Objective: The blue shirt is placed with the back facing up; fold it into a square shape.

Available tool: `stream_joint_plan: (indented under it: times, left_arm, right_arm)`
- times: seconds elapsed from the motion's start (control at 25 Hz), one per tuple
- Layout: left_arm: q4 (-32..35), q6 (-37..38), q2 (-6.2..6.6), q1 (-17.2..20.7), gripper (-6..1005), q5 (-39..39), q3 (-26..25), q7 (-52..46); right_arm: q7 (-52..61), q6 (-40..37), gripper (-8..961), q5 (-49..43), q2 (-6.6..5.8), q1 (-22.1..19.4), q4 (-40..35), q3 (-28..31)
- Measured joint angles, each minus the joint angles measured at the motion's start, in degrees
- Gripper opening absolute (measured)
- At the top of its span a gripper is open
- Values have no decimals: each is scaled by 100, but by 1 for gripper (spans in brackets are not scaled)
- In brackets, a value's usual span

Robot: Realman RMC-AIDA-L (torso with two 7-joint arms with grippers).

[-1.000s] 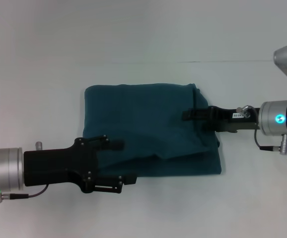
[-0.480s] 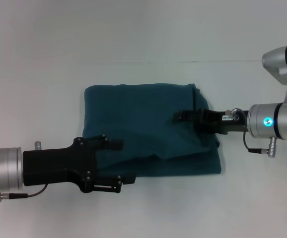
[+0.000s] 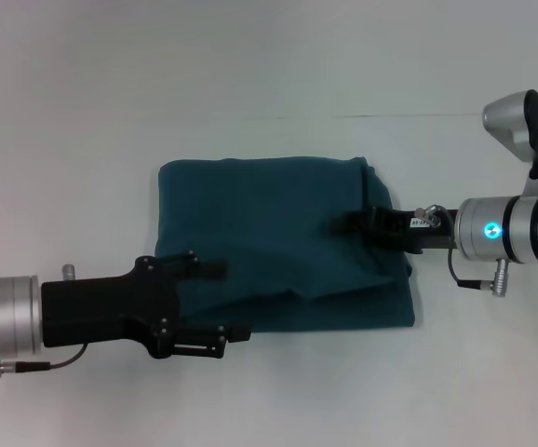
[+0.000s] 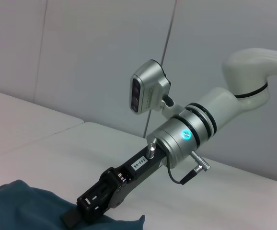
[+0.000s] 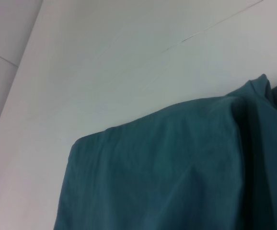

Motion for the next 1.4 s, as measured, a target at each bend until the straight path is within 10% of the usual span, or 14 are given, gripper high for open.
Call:
stream_joint_plan:
  times: [0.68, 1.4]
  left_arm:
    - [-9, 3, 0, 17, 936, -10, -49, 3]
    - [-9, 81, -9, 34, 936, -54, -183, -114]
  right_arm:
    - [-575, 67, 33, 449, 11, -91, 31, 24]
    - [-1612, -1359, 38, 1315, -34, -808, -733, 69]
